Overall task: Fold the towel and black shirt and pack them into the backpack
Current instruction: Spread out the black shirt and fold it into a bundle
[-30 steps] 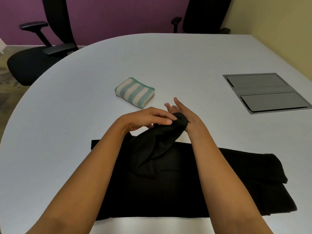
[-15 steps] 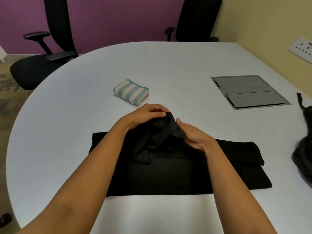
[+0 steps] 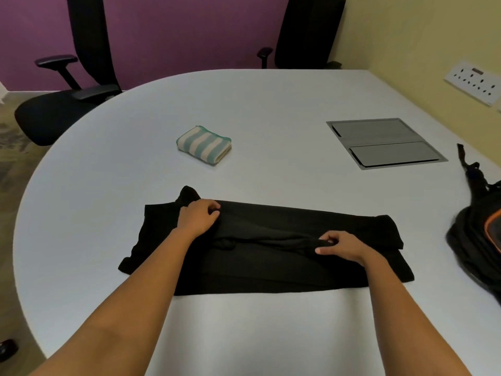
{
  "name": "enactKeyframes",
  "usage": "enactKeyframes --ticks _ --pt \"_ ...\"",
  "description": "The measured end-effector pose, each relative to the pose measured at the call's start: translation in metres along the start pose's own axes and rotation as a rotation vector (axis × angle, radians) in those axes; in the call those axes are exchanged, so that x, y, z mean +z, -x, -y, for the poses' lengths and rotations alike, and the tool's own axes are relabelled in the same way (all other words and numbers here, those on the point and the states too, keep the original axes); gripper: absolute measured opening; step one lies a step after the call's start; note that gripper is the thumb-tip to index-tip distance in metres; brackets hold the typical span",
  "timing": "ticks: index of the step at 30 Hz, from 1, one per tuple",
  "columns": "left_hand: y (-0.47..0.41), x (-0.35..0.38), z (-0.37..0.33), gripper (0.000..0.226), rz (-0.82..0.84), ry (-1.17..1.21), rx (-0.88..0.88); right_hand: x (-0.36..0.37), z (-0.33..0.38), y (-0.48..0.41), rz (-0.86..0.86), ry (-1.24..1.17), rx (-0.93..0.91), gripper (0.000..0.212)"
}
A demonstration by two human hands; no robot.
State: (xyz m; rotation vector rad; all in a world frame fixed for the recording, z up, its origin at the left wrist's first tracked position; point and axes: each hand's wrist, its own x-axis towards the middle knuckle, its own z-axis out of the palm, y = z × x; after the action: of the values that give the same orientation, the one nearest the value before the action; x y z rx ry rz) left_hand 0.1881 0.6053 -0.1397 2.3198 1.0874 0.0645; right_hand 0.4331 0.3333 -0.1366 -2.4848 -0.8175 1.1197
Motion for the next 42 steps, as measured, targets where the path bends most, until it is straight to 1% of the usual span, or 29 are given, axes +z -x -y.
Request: enactKeyframes --ticks 2,3,4,8,10,12,14,16,19,21,23,25,26,28,30,32,34,36,37,38,39,40,41,42 --pt "0.007 0.006 0.013 0.047 0.121 -0.098 -0.042 0.013 -0.011 -0.003 -0.019 0.035 0.028 0.051" --pt "0.009 0.008 0.018 0.055 0.175 -0.152 -0.062 0.016 -0.013 -0.005 -0.041 0.038 0.026 0.057" --pt "0.01 0.008 0.021 0.059 0.194 -0.182 -0.08 0.017 -0.013 -0.004 -0.068 0.023 0.01 0.055" --pt "0.008 0.003 0.026 0.045 0.154 -0.106 -0.115 0.014 -0.004 0.002 -0.168 -0.137 -0.11 0.024" --pt "0.007 0.002 0.027 0.049 0.133 -0.149 -0.101 0.009 0.002 0.006 -0.184 -0.189 -0.165 0.015" --pt "0.005 0.003 0.027 0.05 0.12 -0.206 -0.059 0.005 0.008 0.012 -0.164 -0.176 -0.201 0.013" --pt "0.003 0.002 0.024 0.051 0.137 -0.216 0.012 -0.001 0.014 0.018 -0.166 -0.15 -0.253 0.016" --pt "0.001 0.003 0.017 0.057 0.167 -0.223 0.098 -0.007 0.02 0.023 -0.205 -0.156 -0.315 0.023" --pt "-0.003 0.007 0.008 0.072 0.261 -0.333 0.2 -0.012 0.03 0.028 -0.284 -0.186 -0.381 0.027" --pt "-0.007 0.008 0.004 0.076 0.332 -0.41 0.215 -0.016 0.036 0.03 -0.333 -0.174 -0.403 0.02" --pt "-0.011 0.006 0.001 0.073 0.361 -0.477 0.206 -0.02 0.039 0.03 -0.342 -0.082 -0.401 0.012" --pt "-0.014 0.002 0.0 0.058 0.362 -0.54 0.215 -0.024 0.04 0.029 -0.298 0.047 -0.373 0.012" --pt "-0.016 0.0 0.0 0.048 0.36 -0.532 0.217 -0.026 0.04 0.029 -0.261 0.076 -0.355 0.011" --pt "-0.016 -0.005 0.001 0.035 0.365 -0.387 0.199 -0.031 0.039 0.034 -0.164 0.037 -0.328 0.007" --pt "-0.014 -0.015 0.005 0.033 0.412 -0.119 0.14 -0.038 0.038 0.043 -0.049 -0.069 -0.301 0.006" --pt "-0.012 -0.03 0.008 0.033 0.512 0.091 0.074 -0.047 0.037 0.052 0.076 -0.145 -0.269 0.011" --pt "-0.012 -0.046 0.007 0.038 0.602 0.152 0.027 -0.055 0.037 0.061 0.208 -0.151 -0.207 0.014" --pt "-0.014 -0.059 0.001 0.055 0.635 0.139 0.009 -0.063 0.039 0.063 0.268 -0.117 -0.164 0.014" --pt "-0.016 -0.062 -0.002 0.064 0.615 0.144 0.013 -0.066 0.042 0.062 0.242 -0.096 -0.158 0.013" --pt "-0.018 -0.061 -0.005 0.065 0.579 0.155 0.029 -0.068 0.044 0.058 0.158 -0.075 -0.16 0.012" --pt "-0.019 -0.058 -0.008 0.055 0.524 0.16 0.06 -0.068 0.047 0.05 0.015 -0.033 -0.16 0.011" --pt "-0.022 -0.052 -0.009 0.038 0.421 0.136 0.086 -0.067 0.05 0.04 -0.159 0.046 -0.152 0.013" --pt "-0.026 -0.045 -0.01 0.023 0.286 0.086 0.109 -0.063 0.052 0.031 -0.314 0.133 -0.138 0.015" --pt "-0.028 -0.037 -0.01 0.016 0.149 0.027 0.124 -0.057 0.053 0.022 -0.413 0.2 -0.129 0.018"
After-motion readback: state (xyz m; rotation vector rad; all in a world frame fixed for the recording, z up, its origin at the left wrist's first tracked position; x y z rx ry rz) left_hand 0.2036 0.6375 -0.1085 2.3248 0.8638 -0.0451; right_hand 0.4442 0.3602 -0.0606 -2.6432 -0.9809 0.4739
